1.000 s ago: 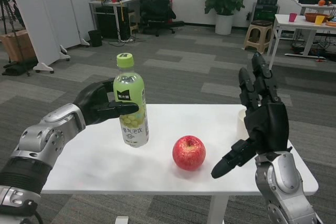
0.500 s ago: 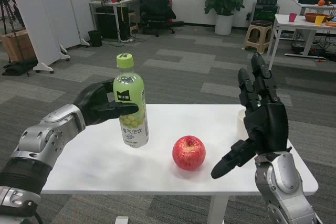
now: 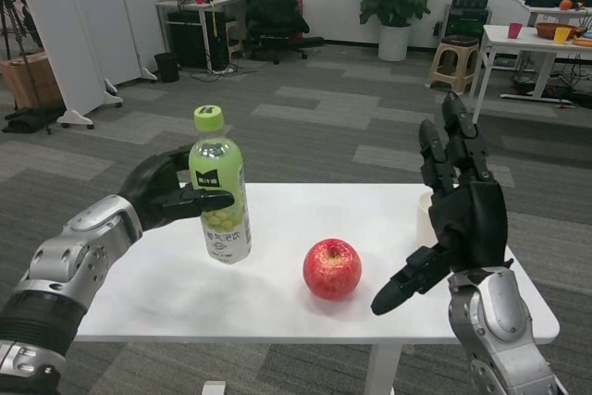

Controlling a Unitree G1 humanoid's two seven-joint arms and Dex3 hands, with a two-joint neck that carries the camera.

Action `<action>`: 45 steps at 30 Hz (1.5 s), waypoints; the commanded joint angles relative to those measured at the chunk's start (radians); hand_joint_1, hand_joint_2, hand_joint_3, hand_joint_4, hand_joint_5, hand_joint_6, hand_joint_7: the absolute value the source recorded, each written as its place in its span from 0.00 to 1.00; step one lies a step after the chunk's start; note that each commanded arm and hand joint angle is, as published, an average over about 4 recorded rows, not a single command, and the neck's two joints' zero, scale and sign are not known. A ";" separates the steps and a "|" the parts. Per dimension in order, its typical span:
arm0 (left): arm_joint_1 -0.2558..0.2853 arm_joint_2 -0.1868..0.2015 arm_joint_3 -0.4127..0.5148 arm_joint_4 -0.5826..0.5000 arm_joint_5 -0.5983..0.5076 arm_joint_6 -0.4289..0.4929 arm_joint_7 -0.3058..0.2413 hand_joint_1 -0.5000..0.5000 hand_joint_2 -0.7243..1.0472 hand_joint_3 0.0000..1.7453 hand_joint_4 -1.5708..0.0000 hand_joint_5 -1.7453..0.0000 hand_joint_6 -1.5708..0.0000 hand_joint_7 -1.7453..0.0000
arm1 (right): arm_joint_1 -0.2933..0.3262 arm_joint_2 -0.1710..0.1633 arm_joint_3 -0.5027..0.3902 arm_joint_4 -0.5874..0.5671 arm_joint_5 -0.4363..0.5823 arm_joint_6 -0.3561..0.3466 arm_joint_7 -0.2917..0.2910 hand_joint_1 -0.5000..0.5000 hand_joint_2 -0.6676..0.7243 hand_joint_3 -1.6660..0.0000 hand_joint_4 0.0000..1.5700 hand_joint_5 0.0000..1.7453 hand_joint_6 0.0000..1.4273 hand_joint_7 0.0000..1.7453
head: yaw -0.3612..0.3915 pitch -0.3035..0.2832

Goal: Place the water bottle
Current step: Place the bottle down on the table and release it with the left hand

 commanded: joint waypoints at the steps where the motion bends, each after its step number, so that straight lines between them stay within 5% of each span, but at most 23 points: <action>1: 0.022 -0.006 0.029 0.014 -0.002 -0.044 -0.001 0.38 0.85 0.03 0.02 0.00 0.20 0.28 | -0.003 0.001 0.001 0.006 0.006 0.000 0.002 0.04 0.82 1.00 0.00 0.00 0.00 0.00 | -0.002 -0.004; 32: 0.110 -0.002 0.054 0.196 0.065 -0.203 -0.004 0.33 0.86 0.03 0.04 0.00 0.19 0.32 | -0.002 0.004 0.004 0.013 0.008 0.001 0.004 0.04 0.82 1.00 0.00 0.00 0.00 0.00 | -0.008 -0.017; 39: 0.119 -0.006 0.051 0.197 0.069 -0.217 -0.001 0.29 0.90 0.00 0.20 0.00 0.31 0.48 | -0.001 0.003 0.004 0.015 0.014 0.001 0.004 0.04 0.84 1.00 0.00 0.00 0.00 0.00 | -0.005 -0.017; 45: 0.124 -0.010 0.046 0.201 0.054 -0.217 -0.001 0.25 0.95 0.00 0.50 0.03 0.47 0.64 | -0.001 0.004 0.004 0.013 0.016 -0.001 0.004 0.04 0.82 1.00 0.00 0.00 0.00 0.00 | -0.007 -0.016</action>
